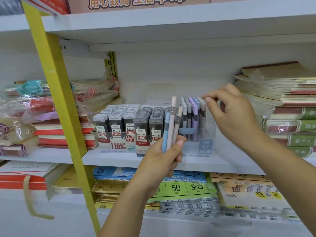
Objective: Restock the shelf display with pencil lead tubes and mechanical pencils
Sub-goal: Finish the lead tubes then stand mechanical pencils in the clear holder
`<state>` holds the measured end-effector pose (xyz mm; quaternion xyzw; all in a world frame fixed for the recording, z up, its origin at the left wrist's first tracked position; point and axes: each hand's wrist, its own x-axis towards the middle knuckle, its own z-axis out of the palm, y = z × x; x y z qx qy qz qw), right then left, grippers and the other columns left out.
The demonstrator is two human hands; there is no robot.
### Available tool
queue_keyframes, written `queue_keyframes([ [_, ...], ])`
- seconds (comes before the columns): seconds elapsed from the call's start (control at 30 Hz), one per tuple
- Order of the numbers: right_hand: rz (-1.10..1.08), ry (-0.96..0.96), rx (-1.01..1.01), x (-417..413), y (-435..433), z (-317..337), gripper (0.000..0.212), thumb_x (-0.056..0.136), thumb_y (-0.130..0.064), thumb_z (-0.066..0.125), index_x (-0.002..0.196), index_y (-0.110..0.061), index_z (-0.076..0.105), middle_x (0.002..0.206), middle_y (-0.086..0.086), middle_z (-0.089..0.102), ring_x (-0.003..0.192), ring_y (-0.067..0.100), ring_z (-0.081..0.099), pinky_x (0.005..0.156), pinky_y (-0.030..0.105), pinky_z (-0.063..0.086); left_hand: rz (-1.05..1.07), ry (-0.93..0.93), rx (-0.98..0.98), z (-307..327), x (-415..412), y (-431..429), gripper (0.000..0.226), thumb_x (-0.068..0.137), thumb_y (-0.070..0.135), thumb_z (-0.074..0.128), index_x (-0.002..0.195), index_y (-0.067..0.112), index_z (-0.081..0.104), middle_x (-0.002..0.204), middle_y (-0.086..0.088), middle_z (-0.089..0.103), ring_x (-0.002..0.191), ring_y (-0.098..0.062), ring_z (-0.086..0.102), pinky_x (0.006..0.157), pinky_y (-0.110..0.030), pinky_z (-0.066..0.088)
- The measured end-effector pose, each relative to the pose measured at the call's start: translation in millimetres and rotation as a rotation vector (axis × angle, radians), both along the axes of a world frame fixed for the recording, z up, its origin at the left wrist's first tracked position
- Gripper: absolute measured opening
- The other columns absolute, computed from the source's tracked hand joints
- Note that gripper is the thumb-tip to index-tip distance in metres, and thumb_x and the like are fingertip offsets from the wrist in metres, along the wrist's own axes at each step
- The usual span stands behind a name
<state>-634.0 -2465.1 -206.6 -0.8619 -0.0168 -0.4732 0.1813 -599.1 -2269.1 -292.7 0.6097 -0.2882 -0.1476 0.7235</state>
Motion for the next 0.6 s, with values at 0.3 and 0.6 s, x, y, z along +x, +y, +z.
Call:
queue_keyframes([
  [0.3,0.568,0.214,0.609,-18,39,-6,0.018,0.09,-0.012,0.064,0.105,-0.023,0.061,0.08,0.004,0.075,0.065,0.011,0.067,0.05,0.021,0.05,-0.05,-0.02,0.024,0,-7,-3,0.016,0.101,0.033,0.059,0.114,0.029,0.066,0.071,0.007,0.06,0.053,-0.006,0.043,0.046,-0.016,0.036],
  [0.6,0.33,-0.147,0.279,-22,-15,16,0.03,0.091,-0.018,0.065,0.097,-0.038,0.044,0.085,0.0,0.071,0.079,0.011,0.07,0.065,0.023,0.055,0.051,0.005,0.022,-5,2,0,0.008,0.098,0.029,0.063,0.104,0.03,0.068,0.062,0.009,0.056,0.049,-0.005,0.045,0.045,-0.017,0.037],
])
